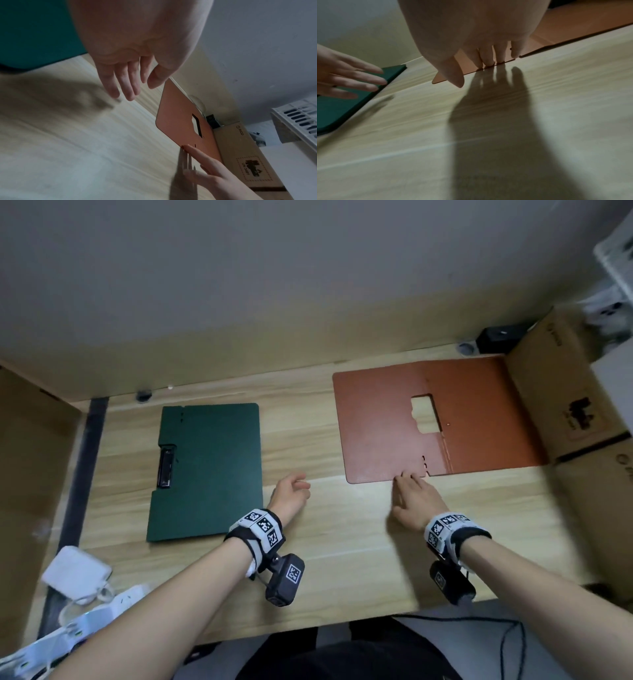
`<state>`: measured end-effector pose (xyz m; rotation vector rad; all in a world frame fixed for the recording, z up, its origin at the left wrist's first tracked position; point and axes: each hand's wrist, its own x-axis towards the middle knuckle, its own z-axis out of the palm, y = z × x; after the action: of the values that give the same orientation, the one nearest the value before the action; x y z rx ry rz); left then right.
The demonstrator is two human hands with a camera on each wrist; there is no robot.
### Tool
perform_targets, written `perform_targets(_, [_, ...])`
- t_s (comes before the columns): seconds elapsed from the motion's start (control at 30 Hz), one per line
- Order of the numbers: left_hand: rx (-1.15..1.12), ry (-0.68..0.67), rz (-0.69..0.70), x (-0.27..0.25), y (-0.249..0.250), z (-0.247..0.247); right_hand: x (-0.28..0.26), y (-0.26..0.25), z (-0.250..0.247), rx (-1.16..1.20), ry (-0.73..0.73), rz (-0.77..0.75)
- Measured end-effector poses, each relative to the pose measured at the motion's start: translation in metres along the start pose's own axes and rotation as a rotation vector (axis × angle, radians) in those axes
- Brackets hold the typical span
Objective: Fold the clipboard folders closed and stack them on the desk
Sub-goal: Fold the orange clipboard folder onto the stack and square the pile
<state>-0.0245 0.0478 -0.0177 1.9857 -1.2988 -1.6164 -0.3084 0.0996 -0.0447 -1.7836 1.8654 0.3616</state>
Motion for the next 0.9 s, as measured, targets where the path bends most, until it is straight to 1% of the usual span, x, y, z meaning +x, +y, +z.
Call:
perform_targets(0.1, [0.008,-0.036,-0.035,-0.002,-0.003,0.019,-0.012,-0.007,0.012,0.025,0.049,-0.047])
perform_targets(0.17, [0.015,-0.048,-0.072,-0.004,-0.005,0.028,-0.018,-0.012,0.020,0.036,0.081,-0.123])
perform_targets(0.23, [-0.008,-0.039,-0.113,-0.005,-0.007,0.035,-0.019,-0.017,0.029,0.086,0.097,-0.221])
perform_targets(0.3, [-0.056,0.001,-0.133,-0.001,-0.010,0.039,-0.023,-0.021,0.035,0.196,0.072,-0.281])
perform_targets(0.43, [-0.104,0.074,-0.192,0.008,-0.006,0.043,-0.032,-0.021,0.032,0.262,0.032,-0.310])
perform_targets(0.57, [-0.249,0.102,-0.298,0.012,0.003,0.048,-0.035,-0.014,0.021,0.238,-0.066,-0.310])
perform_targets(0.63, [-0.270,0.108,-0.321,0.015,0.008,0.051,-0.035,-0.011,0.018,0.238,-0.086,-0.305])
perform_targets(0.73, [-0.171,0.100,-0.329,0.014,0.014,0.055,-0.036,-0.011,0.015,0.208,-0.111,-0.300])
perform_targets(0.83, [-0.018,0.158,-0.311,0.017,0.010,0.058,-0.035,-0.011,0.010,0.181,-0.141,-0.290])
perform_targets(0.9, [0.033,0.189,-0.316,0.018,0.008,0.057,-0.035,-0.011,0.005,0.188,-0.158,-0.286])
